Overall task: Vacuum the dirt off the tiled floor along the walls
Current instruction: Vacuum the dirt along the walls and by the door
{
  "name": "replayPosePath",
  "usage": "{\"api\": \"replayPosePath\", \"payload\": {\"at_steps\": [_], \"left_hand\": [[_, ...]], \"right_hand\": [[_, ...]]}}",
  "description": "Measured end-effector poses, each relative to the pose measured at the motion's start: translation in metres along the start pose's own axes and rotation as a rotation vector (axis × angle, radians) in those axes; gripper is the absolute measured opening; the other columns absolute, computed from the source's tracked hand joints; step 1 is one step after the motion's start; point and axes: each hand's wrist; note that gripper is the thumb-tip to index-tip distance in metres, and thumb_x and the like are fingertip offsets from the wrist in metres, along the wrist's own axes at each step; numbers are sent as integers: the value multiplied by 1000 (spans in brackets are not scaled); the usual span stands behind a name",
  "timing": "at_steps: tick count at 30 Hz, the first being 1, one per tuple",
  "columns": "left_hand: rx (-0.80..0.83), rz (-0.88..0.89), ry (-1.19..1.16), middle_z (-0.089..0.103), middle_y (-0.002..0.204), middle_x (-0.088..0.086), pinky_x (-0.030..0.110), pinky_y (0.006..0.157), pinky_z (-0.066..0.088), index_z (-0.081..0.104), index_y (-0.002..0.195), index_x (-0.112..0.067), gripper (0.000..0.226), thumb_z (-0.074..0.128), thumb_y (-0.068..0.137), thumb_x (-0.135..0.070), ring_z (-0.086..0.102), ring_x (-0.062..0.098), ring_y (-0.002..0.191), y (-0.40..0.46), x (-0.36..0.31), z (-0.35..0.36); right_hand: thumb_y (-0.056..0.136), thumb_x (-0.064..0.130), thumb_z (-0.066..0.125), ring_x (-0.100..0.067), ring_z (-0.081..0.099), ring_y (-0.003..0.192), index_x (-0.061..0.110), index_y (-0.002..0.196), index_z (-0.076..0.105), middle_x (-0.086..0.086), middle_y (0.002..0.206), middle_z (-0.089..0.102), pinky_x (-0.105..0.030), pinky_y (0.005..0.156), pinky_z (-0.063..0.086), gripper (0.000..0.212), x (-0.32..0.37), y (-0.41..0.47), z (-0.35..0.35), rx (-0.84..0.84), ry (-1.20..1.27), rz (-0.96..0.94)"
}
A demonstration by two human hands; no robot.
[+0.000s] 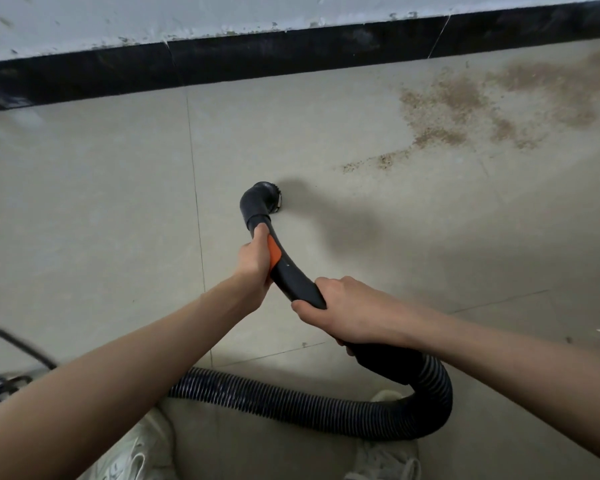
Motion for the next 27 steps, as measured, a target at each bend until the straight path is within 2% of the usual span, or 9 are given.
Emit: {"api": "replayPosePath", "payload": {"at_steps": [9,13,15,17,20,23,27], "left_hand": [[124,-14,43,56,81,4,28,59,47,50,85,-13,28,44,95,-38,57,17,72,4,0,57],[158,-15,42,58,87,4,28,60,47,49,101,-10,29,45,95,-38,58,16,76,12,-8,90],[178,-13,65,57,86,4,28,59,47,50,95,-10,28,45,94,-38,58,17,76,17,-11,106],[201,-14,84,55,82,4,27,58,47,50,86,-13,27,46,94,-38,57,17,71,22,-12,122],[238,-10,102,52,76,3,27,55,46,49,84,-14,27,46,94,-38,55,16,66,29,-16,148],[270,0,129,52,77,3,28,56,46,48,83,-14,27,47,94,-38,54,17,67,36,-23,177],[327,17,220,52,80,4,29,61,49,48,83,-13,27,46,94,-38,55,18,69,47,-33,207]], "right_hand": [[94,56,44,-9,51,51,24,78,42,2,71,56,-27,49,38,35,-35,-10,-24,-86,5,95],[94,55,44,-6,50,42,22,79,44,2,67,58,-25,45,38,37,-52,-10,-47,-123,5,136],[95,54,44,-4,50,33,20,81,45,1,64,59,-20,39,38,37,-61,-10,-56,-135,51,158],[94,55,43,-3,51,32,19,81,46,-1,62,60,-21,41,40,39,-70,-10,-61,-148,90,185],[94,56,43,-12,58,40,18,82,45,-2,61,62,-25,46,46,40,-86,-8,-69,-180,180,230],[94,54,45,-23,61,42,16,83,45,-4,55,59,-27,42,49,40,-101,-3,-81,-214,308,249],[94,53,45,-24,61,40,16,83,44,-5,54,59,-26,39,47,39,-120,3,-96,-257,390,275]]}}
Point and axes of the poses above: each hand's wrist, its own y-axis towards the middle knuckle, its own z-axis out of the palm, x = y × z
